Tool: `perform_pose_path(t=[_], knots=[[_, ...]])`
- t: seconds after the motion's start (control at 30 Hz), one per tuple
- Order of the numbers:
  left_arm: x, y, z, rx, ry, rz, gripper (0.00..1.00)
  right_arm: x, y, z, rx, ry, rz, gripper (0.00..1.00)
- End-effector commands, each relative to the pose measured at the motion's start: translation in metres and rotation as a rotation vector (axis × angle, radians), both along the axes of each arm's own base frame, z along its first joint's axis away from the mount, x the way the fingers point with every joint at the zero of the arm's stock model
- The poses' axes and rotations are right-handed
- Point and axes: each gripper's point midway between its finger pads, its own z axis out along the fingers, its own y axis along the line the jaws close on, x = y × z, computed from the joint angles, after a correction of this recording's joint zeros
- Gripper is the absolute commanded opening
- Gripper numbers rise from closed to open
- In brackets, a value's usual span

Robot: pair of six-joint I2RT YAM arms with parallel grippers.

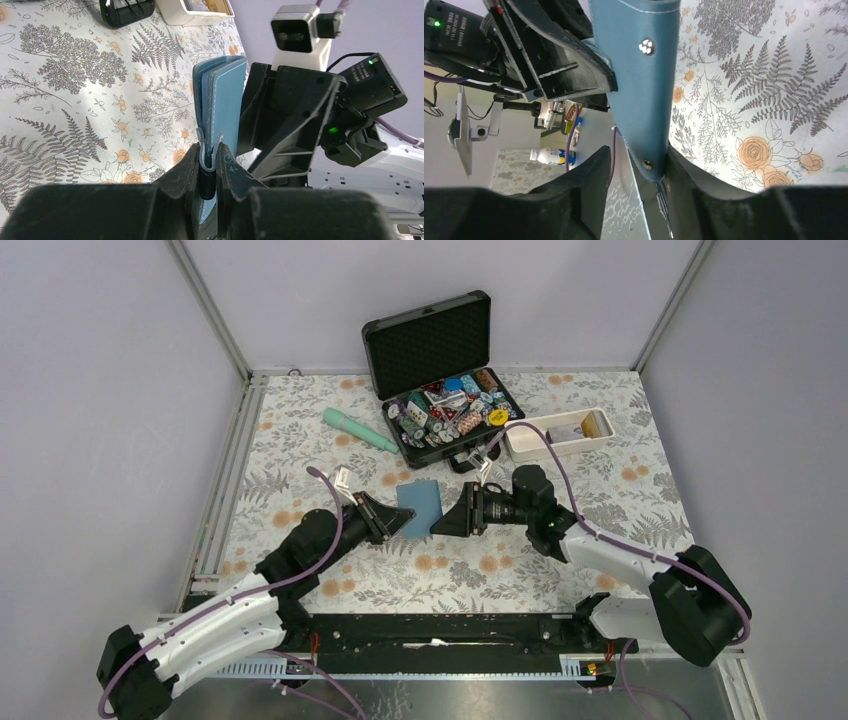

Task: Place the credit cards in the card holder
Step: Close the card holder at the center of the board.

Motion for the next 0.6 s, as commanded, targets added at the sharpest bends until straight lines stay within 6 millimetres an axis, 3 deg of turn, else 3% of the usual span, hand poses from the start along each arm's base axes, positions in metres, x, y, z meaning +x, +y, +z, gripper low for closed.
perform_pose_path(t=[0.0,0.1,0.33,0.47,0.53,0.57], knots=[[0.004,-0.004,0.04,-0.08,-0.072,-0.002,0.0,-0.006,0.013,0.026,0.092,-0.064,0.08,0.42],[0.004,-0.003,0.04,-0.078,-0.076,0.0,0.0,-0.004,0.013,0.023,0.073,-0.075,0.07,0.32],[0.006,-0.008,0.036,-0.077,-0.066,-0.011,0.0,0.001,0.019,0.028,0.119,-0.087,0.071,0.29],[0.006,-0.015,0.034,-0.052,-0.055,-0.036,0.01,0.009,0.02,0.031,0.101,-0.108,0.042,0.03],[0.007,-0.014,0.034,-0.027,-0.057,-0.033,0.24,0.016,0.017,0.029,0.065,-0.142,0.002,0.0],[0.009,-0.011,0.034,-0.018,-0.058,-0.019,0.41,0.02,0.014,0.027,0.042,-0.164,-0.021,0.0]])
